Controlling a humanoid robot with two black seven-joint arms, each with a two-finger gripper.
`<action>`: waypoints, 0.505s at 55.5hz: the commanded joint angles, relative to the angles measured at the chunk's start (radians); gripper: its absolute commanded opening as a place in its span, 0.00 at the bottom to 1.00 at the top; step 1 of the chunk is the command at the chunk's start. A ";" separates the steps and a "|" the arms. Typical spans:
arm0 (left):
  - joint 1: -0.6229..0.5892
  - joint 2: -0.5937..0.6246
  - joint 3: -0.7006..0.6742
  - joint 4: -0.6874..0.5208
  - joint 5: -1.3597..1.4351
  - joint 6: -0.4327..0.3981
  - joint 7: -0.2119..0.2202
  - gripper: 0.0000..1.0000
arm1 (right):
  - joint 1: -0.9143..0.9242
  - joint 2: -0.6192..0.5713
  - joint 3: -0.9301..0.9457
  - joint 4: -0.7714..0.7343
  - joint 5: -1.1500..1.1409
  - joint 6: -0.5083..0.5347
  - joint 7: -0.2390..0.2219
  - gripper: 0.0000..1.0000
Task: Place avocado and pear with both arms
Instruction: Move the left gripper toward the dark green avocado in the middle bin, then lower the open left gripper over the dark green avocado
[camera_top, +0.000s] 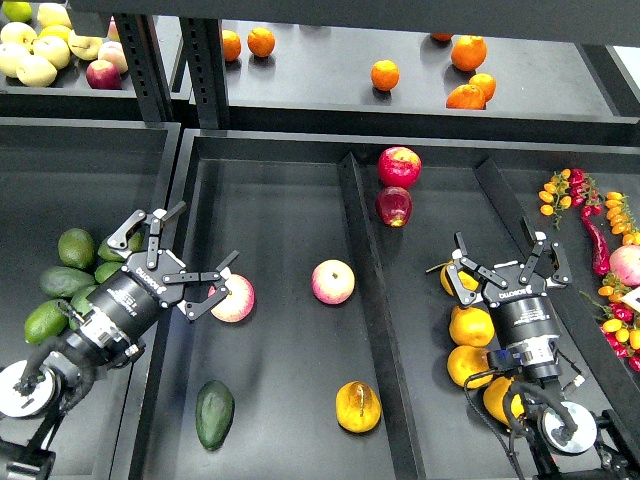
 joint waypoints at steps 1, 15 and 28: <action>-0.112 0.180 0.173 0.009 -0.107 0.034 0.002 1.00 | 0.019 0.000 0.008 -0.007 0.002 0.000 0.000 1.00; -0.325 0.487 0.526 0.022 -0.119 -0.033 0.002 1.00 | 0.070 0.000 0.012 -0.042 0.005 0.000 0.000 1.00; -0.565 0.628 0.870 0.052 -0.111 -0.033 0.002 1.00 | 0.080 0.000 0.012 -0.053 0.015 0.000 -0.002 1.00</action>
